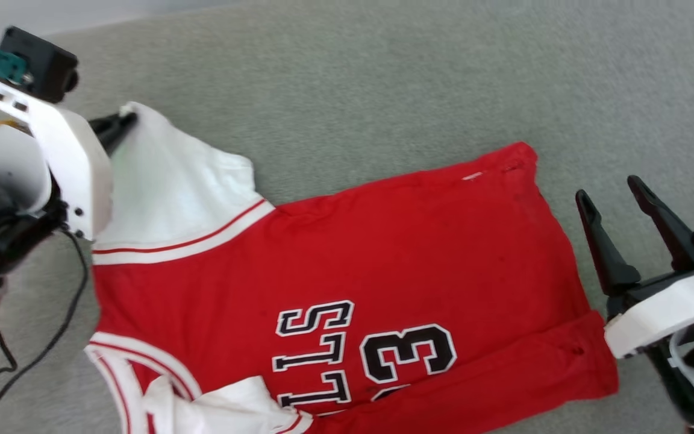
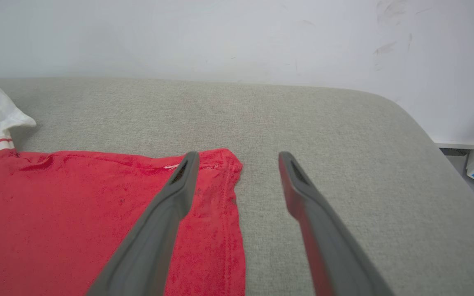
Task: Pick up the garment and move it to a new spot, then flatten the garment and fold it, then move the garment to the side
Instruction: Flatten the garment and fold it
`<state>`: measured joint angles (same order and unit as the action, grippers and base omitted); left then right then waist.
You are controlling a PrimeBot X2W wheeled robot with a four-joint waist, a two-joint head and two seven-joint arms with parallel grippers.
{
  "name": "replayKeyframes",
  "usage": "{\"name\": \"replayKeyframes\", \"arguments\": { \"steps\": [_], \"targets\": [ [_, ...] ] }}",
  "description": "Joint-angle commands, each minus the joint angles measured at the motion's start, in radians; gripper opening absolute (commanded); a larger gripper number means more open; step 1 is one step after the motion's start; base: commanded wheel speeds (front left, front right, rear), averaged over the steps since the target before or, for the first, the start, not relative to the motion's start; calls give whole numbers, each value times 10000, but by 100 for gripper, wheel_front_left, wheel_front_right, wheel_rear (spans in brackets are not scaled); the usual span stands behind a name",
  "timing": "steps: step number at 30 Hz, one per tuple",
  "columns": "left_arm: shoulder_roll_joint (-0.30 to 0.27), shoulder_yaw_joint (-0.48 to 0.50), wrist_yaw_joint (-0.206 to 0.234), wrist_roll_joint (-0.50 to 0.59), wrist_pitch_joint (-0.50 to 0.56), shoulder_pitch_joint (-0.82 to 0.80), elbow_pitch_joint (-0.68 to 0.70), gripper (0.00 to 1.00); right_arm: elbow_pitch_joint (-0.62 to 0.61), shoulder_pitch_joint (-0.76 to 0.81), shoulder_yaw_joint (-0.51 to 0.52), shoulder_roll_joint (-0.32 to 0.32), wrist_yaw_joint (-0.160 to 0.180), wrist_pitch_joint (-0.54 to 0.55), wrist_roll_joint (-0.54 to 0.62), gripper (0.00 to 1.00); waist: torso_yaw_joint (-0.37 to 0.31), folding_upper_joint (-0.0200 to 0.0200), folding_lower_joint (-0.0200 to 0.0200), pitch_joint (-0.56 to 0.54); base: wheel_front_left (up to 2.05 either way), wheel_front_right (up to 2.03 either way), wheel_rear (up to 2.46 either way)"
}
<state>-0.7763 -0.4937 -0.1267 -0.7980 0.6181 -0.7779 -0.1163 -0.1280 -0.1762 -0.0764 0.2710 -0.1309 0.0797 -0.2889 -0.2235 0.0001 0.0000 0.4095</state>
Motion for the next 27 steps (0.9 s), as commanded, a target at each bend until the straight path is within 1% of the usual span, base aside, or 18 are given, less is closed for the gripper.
{"name": "replayKeyframes", "arguments": {
  "steps": [1,4,5,7,9,11,12,13,14,15,18,21,27],
  "targets": [
    [28,-12,-17,-63,-91,146,60,0,-62,-40,-35,126,4,188,-125,100,480,-1,0,-422,0,0,0],
    [71,-231,-26,-79,-409,334,500,0,-224,-276,-98,866,4,1593,-392,100,934,-1,0,-626,0,0,0],
    [58,-355,-30,-89,-622,460,890,0,-276,-395,-254,1355,4,2794,-768,100,1206,-1,0,-694,0,0,0],
    [-5,-432,-26,-49,-797,611,1300,0,-406,-563,-359,1932,5,4016,-983,100,1476,-1,0,-697,0,0,0],
    [-58,-480,-28,-113,-914,822,1791,0,-489,-787,-324,2231,4,5237,-1362,100,1710,-1,0,-636,0,0,0],
    [-168,-548,-24,-75,-909,979,2377,0,-583,-1048,-208,2617,5,6315,-1507,100,1959,-1,0,-518,0,0,0],
    [-168,-548,-24,-75,-909,979,2377,0,-583,-1048,-208,2617,5,6315,-1507,100,1959,-1,0,-518,0,0,0],
    [-260,-543,18,-24,-941,1096,2901,0,-560,-1399,-77,2730,2,7253,-1639,100,2177,-1,0,-332,0,0,0],
    [-252,-575,20,-38,-958,1181,3159,0,-512,-1571,35,2783,4,7674,-1635,100,2304,-1,0,-225,0,0,0],
    [-252,-575,20,-38,-958,1181,3159,0,-512,-1571,35,2783,4,7674,-1635,100,2304,-1,0,-225,0,0,0],
    [-267,-596,76,29,-1085,1329,3739,0,-215,-2011,68,2988,4,8766,-1535,100,2637,-1,0,-15,0,0,0],
    [-259,-612,133,180,-1297,1474,4090,0,282,-2489,189,3062,4,9559,-1419,100,2925,-1,0,208,0,0,0],
    [-192,-775,163,461,-1648,1706,4554,0,1308,-3080,-1,3099,4,9956,-1227,100,3387,-1,0,538,0,0,0]
  ]
}}
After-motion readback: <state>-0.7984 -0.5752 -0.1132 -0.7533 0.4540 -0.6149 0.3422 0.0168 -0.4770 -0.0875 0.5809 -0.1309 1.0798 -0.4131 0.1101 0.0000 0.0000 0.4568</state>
